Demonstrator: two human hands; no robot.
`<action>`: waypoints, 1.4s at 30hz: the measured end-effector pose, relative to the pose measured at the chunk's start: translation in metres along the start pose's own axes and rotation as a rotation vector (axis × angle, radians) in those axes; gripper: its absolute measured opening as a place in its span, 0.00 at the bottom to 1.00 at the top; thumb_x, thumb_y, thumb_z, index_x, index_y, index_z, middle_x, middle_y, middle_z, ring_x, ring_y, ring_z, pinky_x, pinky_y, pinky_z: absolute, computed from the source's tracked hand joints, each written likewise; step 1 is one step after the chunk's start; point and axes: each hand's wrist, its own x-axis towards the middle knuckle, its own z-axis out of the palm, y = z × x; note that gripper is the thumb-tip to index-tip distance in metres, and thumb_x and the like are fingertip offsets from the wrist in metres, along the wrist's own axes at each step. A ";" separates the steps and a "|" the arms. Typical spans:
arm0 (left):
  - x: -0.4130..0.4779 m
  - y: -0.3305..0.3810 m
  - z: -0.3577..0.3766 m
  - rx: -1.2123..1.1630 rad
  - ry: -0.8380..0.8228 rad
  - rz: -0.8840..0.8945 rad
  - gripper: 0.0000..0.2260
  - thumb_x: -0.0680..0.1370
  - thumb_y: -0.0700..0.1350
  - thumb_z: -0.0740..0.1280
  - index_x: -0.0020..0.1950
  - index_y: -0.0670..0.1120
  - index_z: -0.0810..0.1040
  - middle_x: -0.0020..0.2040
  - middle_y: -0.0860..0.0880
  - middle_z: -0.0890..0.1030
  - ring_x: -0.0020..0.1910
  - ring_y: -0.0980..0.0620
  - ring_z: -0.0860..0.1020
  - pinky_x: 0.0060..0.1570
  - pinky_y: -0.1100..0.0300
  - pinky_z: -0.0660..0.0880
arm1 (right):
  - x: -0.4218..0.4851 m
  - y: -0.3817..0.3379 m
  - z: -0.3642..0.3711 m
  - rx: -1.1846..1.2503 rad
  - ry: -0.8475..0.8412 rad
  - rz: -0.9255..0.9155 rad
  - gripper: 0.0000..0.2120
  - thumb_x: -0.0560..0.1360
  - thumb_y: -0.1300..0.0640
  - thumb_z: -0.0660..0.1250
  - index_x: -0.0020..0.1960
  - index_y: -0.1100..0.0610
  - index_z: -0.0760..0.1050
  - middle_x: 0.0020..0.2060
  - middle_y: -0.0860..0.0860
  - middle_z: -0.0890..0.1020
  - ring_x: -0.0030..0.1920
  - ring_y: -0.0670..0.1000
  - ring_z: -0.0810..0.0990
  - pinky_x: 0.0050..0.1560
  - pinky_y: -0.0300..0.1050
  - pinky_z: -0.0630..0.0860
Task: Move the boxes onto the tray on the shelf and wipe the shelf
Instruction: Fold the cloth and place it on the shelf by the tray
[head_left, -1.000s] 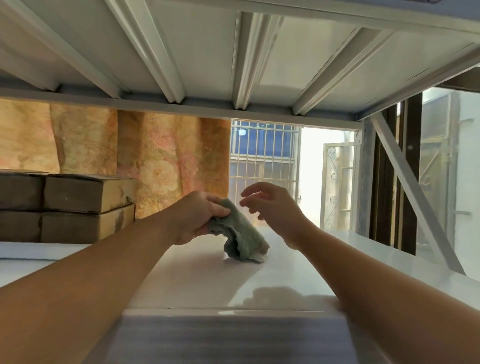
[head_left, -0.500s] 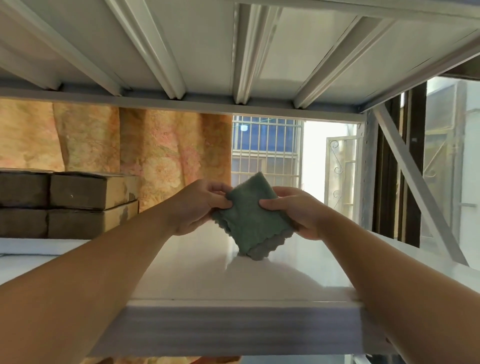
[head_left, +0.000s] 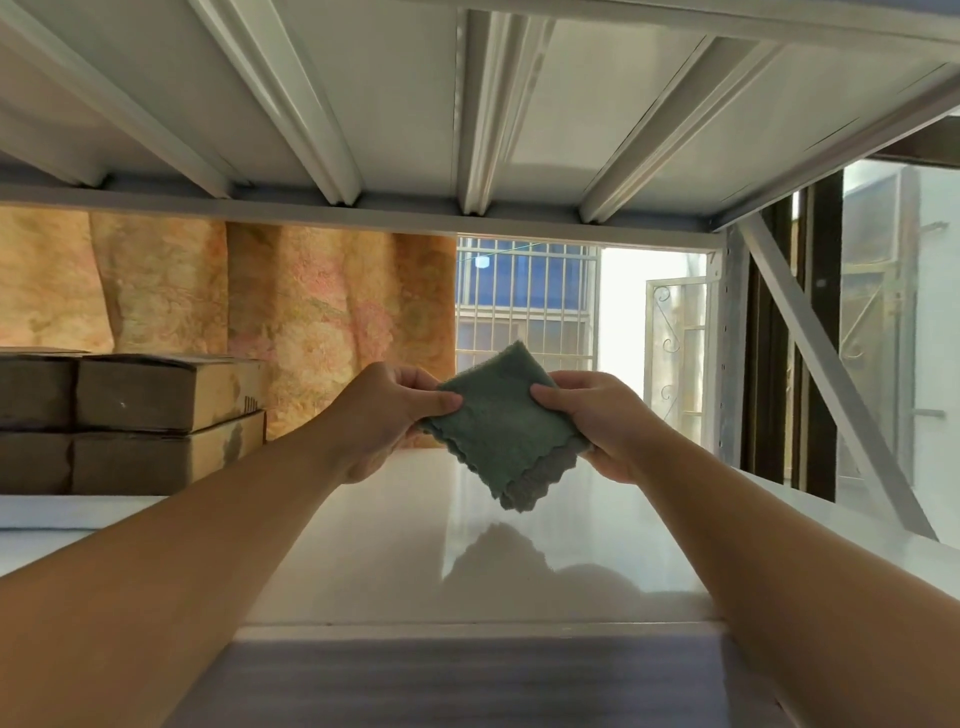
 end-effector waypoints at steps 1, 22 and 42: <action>0.000 -0.001 0.001 0.009 0.001 0.002 0.09 0.73 0.32 0.68 0.35 0.40 0.72 0.34 0.45 0.76 0.35 0.51 0.75 0.36 0.63 0.75 | 0.001 0.001 -0.001 -0.018 0.026 -0.001 0.04 0.77 0.63 0.65 0.48 0.61 0.79 0.41 0.57 0.80 0.41 0.54 0.79 0.44 0.46 0.78; -0.007 -0.005 0.003 -0.030 -0.143 -0.088 0.09 0.79 0.36 0.62 0.46 0.41 0.81 0.43 0.43 0.84 0.41 0.49 0.83 0.39 0.60 0.82 | -0.008 -0.006 0.013 -0.429 -0.168 -0.138 0.16 0.70 0.66 0.72 0.56 0.54 0.78 0.49 0.55 0.82 0.45 0.52 0.81 0.46 0.47 0.81; -0.012 0.008 0.007 -0.307 -0.139 -0.119 0.13 0.80 0.34 0.56 0.46 0.38 0.80 0.40 0.43 0.86 0.40 0.49 0.84 0.44 0.57 0.82 | -0.014 -0.010 0.016 -0.384 -0.234 -0.300 0.22 0.74 0.77 0.58 0.46 0.56 0.84 0.48 0.60 0.81 0.48 0.56 0.78 0.53 0.53 0.78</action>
